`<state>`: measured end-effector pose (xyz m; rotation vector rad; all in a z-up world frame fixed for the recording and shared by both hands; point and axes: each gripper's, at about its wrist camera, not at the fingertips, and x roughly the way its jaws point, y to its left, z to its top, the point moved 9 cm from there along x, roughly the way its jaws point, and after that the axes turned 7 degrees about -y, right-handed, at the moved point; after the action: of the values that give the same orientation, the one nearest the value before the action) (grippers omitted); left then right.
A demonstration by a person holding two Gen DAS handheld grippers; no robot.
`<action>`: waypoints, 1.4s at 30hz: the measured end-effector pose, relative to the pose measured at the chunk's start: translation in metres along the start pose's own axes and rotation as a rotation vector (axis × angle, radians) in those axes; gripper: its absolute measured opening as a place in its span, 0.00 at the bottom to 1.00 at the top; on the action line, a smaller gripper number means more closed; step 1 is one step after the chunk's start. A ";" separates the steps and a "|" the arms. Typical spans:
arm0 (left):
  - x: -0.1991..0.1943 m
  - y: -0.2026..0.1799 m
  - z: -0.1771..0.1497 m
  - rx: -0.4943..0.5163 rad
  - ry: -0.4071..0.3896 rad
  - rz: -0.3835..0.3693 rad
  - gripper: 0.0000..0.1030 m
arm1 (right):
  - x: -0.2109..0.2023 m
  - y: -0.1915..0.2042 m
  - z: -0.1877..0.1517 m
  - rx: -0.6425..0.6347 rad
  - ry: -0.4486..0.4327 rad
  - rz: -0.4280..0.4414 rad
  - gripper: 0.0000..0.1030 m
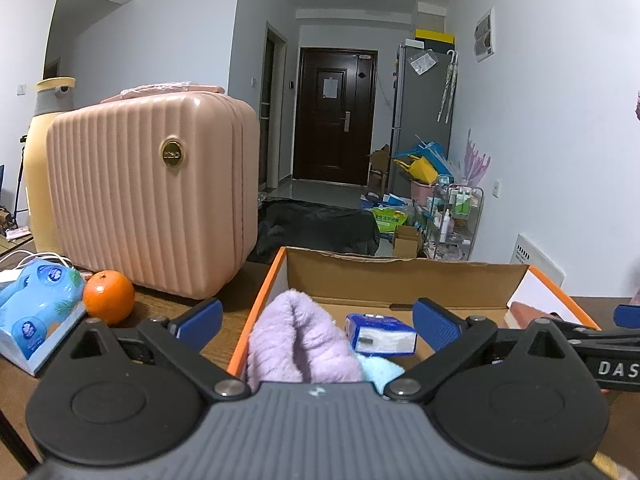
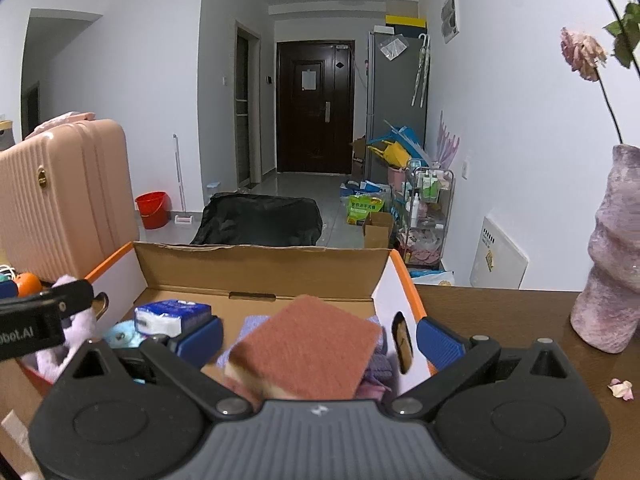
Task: Organize soft objects
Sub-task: 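Open both tools to drop the sponge and scrunchie into the box, then withdraw both open tools from the box back toward the table items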
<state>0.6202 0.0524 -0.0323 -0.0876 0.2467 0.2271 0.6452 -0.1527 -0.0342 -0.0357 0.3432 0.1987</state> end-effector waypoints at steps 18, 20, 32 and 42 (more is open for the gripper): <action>-0.064 0.019 -0.019 0.021 0.007 -0.011 1.00 | -0.088 0.006 -0.034 -0.039 -0.059 0.029 1.00; -0.072 0.021 -0.023 0.022 0.011 -0.014 1.00 | -0.096 0.007 -0.039 -0.042 -0.059 0.030 1.00; -0.121 0.027 -0.043 0.042 0.046 -0.054 1.00 | -0.146 0.022 -0.068 -0.057 -0.051 0.050 1.00; -0.160 0.033 -0.060 0.059 0.078 -0.090 1.00 | -0.184 0.032 -0.088 -0.076 -0.040 0.054 1.00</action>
<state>0.4474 0.0436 -0.0523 -0.0485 0.3257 0.1265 0.4403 -0.1622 -0.0553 -0.0976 0.2970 0.2652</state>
